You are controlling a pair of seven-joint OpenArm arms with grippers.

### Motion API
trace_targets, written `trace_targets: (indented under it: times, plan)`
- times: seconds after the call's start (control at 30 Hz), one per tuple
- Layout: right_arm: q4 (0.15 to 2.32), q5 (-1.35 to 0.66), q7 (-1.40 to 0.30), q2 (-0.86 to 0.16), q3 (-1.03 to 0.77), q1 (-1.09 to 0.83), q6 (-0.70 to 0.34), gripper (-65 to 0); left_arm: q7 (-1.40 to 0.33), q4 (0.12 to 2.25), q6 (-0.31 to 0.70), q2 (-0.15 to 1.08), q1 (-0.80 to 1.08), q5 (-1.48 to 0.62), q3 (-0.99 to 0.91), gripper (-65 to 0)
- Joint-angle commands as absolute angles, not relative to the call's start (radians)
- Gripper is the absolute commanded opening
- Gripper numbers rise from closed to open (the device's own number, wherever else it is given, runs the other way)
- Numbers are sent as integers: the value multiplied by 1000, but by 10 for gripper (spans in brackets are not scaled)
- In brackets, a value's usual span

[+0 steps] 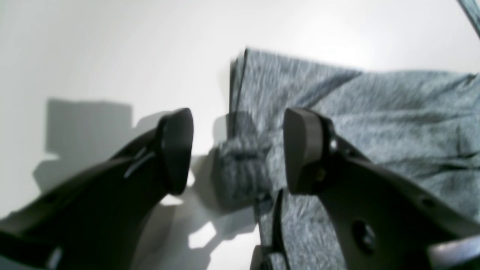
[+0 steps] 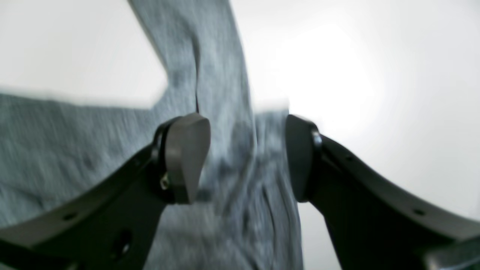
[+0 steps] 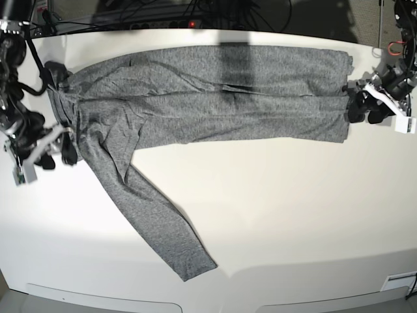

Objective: Fold the T-shirt properly
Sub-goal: 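Release the fabric and move the right gripper to the sleeve cuff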

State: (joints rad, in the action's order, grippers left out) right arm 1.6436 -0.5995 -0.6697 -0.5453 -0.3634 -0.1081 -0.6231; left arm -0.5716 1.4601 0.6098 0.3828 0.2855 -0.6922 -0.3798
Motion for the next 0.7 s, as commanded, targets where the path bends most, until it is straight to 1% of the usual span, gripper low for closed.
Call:
trace_targets:
  times: [0.0, 0.1, 0.27, 0.4, 0.5, 0.67]
  plan:
    - [1633, -609, -653, -549, -352, -57, -621, -296, -545, 1479, 617, 399, 279, -709, -387, -280]
    - [1523, -604, -667, -511, -280, 82, -620, -296, -546, 1479, 617, 399, 280, -708, -387, -280]
    - [1259, -569, -709, -460, -123, 350, -620, -296, -545, 1479, 617, 399, 280, -708, -387, -281]
    - [1039, -469, -706, -410, -16, 556, -620, -296, -545, 1479, 617, 399, 280, -708, -387, -280]
    - [860, -384, -679, -365, 30, 688, -618, -296, -546, 1479, 617, 399, 280, -708, -387, -280]
    - [570, -175, -563, -307, 41, 852, -547, -296, -549, 1479, 617, 399, 280, -708, -387, -280]
